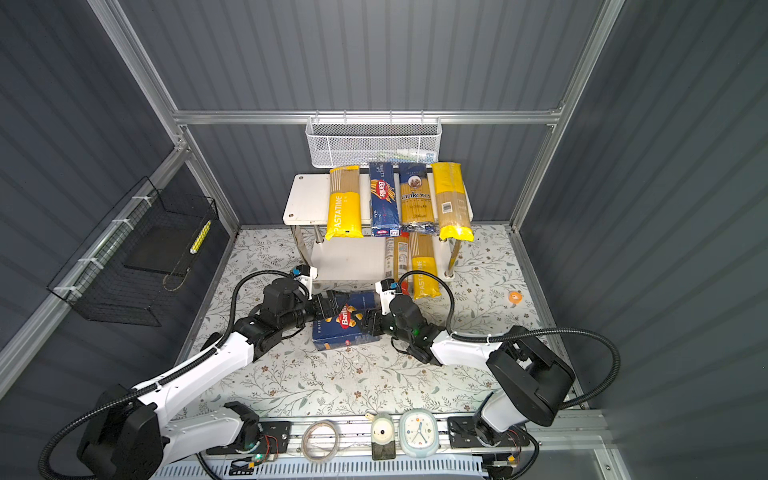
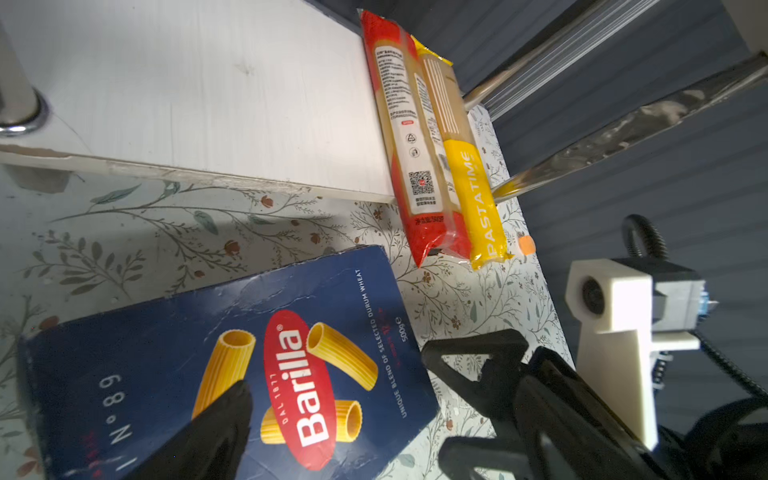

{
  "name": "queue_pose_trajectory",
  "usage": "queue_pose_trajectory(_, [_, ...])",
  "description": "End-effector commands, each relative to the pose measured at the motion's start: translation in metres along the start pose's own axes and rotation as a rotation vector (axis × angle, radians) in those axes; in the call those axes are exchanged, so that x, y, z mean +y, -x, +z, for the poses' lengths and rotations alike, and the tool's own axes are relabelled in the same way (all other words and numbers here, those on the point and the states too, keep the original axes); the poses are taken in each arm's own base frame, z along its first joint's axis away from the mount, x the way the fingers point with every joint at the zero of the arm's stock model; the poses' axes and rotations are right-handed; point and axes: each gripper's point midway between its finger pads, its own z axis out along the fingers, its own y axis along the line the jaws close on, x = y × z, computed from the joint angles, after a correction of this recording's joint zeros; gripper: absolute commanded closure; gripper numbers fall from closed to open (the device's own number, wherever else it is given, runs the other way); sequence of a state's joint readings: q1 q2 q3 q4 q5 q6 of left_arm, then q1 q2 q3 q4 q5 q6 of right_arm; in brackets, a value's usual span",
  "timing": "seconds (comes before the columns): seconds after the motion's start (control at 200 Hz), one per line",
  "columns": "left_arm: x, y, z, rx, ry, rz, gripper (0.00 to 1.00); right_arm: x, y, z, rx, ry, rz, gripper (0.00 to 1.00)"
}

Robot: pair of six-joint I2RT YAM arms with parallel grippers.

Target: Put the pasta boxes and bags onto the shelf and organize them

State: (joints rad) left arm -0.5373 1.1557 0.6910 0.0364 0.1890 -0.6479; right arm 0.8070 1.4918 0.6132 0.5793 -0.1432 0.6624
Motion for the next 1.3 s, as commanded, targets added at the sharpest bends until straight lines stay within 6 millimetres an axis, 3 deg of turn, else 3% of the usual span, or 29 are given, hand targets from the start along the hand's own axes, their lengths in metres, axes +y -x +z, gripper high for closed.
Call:
queue_pose_trajectory(0.0, [0.022,-0.007,-0.013,0.021,0.129,0.048,0.00,-0.004,0.001,-0.011,-0.012,-0.023,-0.008,0.24])
queue_pose_trajectory(0.19, [0.042,0.003,-0.051,-0.024,0.307,0.110,0.00,-0.026,0.001,-0.044,-0.005,-0.154,-0.089,0.20])
queue_pose_trajectory(0.395, [0.061,-0.032,-0.050,0.045,0.315,0.030,0.00,-0.038,-0.008,-0.064,0.030,-0.166,-0.111,0.17])
queue_pose_trajectory(0.61, [0.067,-0.061,-0.037,0.038,0.210,-0.047,0.00,-0.033,-0.024,-0.051,0.077,-0.078,-0.071,0.17])
queue_pose_trajectory(0.971, [0.064,-0.066,-0.027,0.025,0.141,-0.054,0.00,-0.027,-0.034,-0.022,0.118,0.012,-0.034,0.18])
queue_pose_trajectory(1.296, [0.067,-0.076,-0.020,0.051,0.128,-0.074,0.00,-0.028,-0.040,-0.013,0.135,0.028,-0.015,0.18])
